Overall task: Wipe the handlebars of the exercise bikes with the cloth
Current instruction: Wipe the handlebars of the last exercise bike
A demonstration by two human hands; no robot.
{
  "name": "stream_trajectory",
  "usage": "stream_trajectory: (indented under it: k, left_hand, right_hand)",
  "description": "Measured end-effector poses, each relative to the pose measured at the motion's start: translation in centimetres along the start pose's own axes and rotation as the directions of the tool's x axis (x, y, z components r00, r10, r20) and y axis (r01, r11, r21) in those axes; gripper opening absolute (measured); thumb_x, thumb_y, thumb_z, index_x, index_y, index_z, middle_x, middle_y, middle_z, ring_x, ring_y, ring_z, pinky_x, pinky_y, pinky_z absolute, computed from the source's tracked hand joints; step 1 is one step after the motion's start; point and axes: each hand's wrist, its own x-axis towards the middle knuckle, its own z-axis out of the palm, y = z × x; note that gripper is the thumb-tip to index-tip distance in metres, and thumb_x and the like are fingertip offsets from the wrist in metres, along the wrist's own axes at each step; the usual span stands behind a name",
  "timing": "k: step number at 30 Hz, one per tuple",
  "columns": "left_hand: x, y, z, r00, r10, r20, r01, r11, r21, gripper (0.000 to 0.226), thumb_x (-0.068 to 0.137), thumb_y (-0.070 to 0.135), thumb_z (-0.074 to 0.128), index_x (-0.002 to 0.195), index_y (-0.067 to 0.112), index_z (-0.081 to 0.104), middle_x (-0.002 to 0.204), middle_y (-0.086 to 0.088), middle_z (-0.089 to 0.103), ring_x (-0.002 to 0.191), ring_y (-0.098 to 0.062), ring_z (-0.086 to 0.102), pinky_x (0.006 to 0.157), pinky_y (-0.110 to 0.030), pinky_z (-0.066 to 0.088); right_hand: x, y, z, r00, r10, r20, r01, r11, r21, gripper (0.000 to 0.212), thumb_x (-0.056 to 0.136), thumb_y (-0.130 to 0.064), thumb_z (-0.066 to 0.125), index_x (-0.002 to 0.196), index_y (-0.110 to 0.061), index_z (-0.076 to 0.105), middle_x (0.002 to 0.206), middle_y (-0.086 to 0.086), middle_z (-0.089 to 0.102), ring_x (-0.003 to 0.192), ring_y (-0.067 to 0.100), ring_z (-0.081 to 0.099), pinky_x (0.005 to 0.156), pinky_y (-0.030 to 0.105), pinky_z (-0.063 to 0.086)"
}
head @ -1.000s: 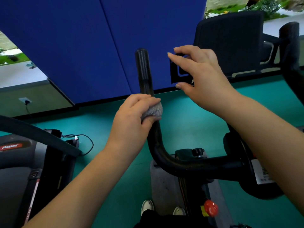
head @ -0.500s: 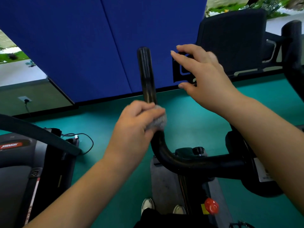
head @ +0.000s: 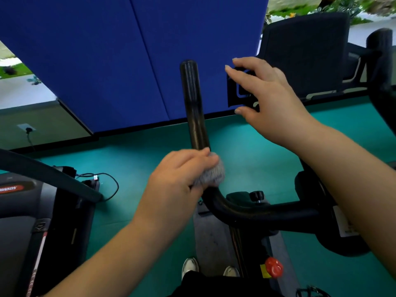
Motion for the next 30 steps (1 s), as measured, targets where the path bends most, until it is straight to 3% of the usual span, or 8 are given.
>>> stream_trajectory:
  k: [3, 7, 14, 16, 18, 20, 25, 30]
  left_hand:
    - [1.8, -1.1, 0.1, 1.0, -0.02, -0.006, 0.02, 0.999, -0.038, 0.044, 0.066, -0.003, 0.08, 0.107, 0.012, 0.072, 0.112, -0.001, 0.068, 0.106, -0.015, 0.062, 0.096, -0.028, 0.046]
    - [5.7, -2.4, 0.7, 0.983, -0.157, -0.097, 0.145, 0.982, -0.121, 0.04, 0.072, 0.003, 0.078, 0.109, 0.014, 0.07, 0.107, 0.006, 0.063, 0.103, 0.0, 0.054, 0.097, -0.013, 0.041]
    - [-0.4, -0.4, 1.0, 0.976, -0.149, -0.16, 0.11, 0.968, -0.227, 0.04, 0.068, 0.001, 0.081, 0.105, 0.012, 0.071, 0.108, 0.001, 0.068, 0.106, -0.003, 0.061, 0.096, -0.019, 0.045]
    - [1.4, -1.2, 1.2, 0.953, -0.251, -0.17, 0.187, 0.929, -0.32, 0.039, 0.07, 0.001, 0.08, 0.104, 0.018, 0.071, 0.106, 0.007, 0.067, 0.102, 0.002, 0.06, 0.093, -0.016, 0.046]
    - [4.3, -2.4, 1.2, 0.891, -0.432, -0.14, 0.325, 0.822, -0.468, 0.035, 0.072, 0.003, 0.078, 0.1, 0.022, 0.07, 0.1, 0.013, 0.067, 0.095, 0.005, 0.061, 0.088, -0.015, 0.048]
    - [5.5, -3.0, 1.3, 0.844, -0.531, -0.082, 0.388, 0.708, -0.591, 0.03, 0.074, 0.004, 0.077, 0.098, 0.021, 0.07, 0.098, 0.013, 0.068, 0.091, 0.003, 0.062, 0.085, -0.02, 0.051]
    - [0.5, -1.4, 1.8, 0.81, -0.584, -0.054, 0.4, 0.618, -0.677, 0.034, 0.072, -0.002, 0.076, 0.097, 0.019, 0.07, 0.101, 0.006, 0.069, 0.097, -0.004, 0.064, 0.087, -0.034, 0.055]
    - [4.0, -3.5, 1.9, 0.845, -0.53, -0.07, 0.363, 0.666, -0.652, 0.029, 0.074, -0.001, 0.075, 0.095, 0.018, 0.068, 0.097, 0.006, 0.068, 0.088, 0.001, 0.062, 0.073, -0.014, 0.05]
  right_hand:
    - [0.0, -0.1, 0.1, 1.0, 0.006, -0.003, -0.006, 1.0, 0.009, 0.073, 0.083, -0.013, 0.07, 0.144, -0.034, 0.035, 0.148, -0.016, 0.029, 0.124, 0.019, 0.034, 0.106, 0.05, 0.035]
    - [0.0, -0.2, -0.2, 1.0, 0.016, -0.003, -0.016, 1.0, 0.008, 0.072, 0.084, -0.013, 0.069, 0.145, -0.034, 0.036, 0.148, -0.016, 0.029, 0.126, 0.018, 0.033, 0.108, 0.048, 0.034]
    - [0.0, -0.6, 0.4, 0.999, 0.034, -0.043, -0.033, 0.999, 0.003, 0.07, 0.084, -0.015, 0.07, 0.144, -0.031, 0.038, 0.147, -0.015, 0.031, 0.123, 0.019, 0.035, 0.105, 0.036, 0.035]
    - [0.0, -0.7, 0.6, 0.998, 0.041, -0.048, -0.04, 0.999, 0.011, 0.069, 0.084, -0.016, 0.07, 0.144, -0.029, 0.039, 0.147, -0.014, 0.032, 0.124, 0.018, 0.036, 0.102, 0.024, 0.03]
    - [0.0, -0.9, 0.5, 0.998, 0.054, -0.044, -0.053, 0.999, 0.011, 0.069, 0.084, -0.017, 0.07, 0.145, -0.027, 0.038, 0.147, -0.013, 0.031, 0.125, 0.017, 0.036, 0.099, 0.018, 0.026]
    - [-0.1, -1.0, 0.5, 0.997, 0.064, -0.039, -0.064, 0.998, 0.008, 0.069, 0.085, -0.018, 0.07, 0.145, -0.028, 0.038, 0.148, -0.014, 0.031, 0.124, 0.016, 0.037, 0.099, 0.019, 0.027]
    - [-0.2, -1.2, 0.9, 0.995, 0.077, -0.059, -0.076, 0.997, 0.02, 0.071, 0.083, -0.015, 0.071, 0.144, -0.027, 0.038, 0.148, -0.014, 0.03, 0.122, 0.016, 0.039, 0.101, 0.02, 0.031]
    - [0.0, -1.3, 1.1, 0.995, 0.065, -0.074, -0.064, 0.998, 0.017, 0.069, 0.082, -0.015, 0.072, 0.142, -0.026, 0.04, 0.147, -0.012, 0.032, 0.117, 0.017, 0.042, 0.1, 0.027, 0.04]
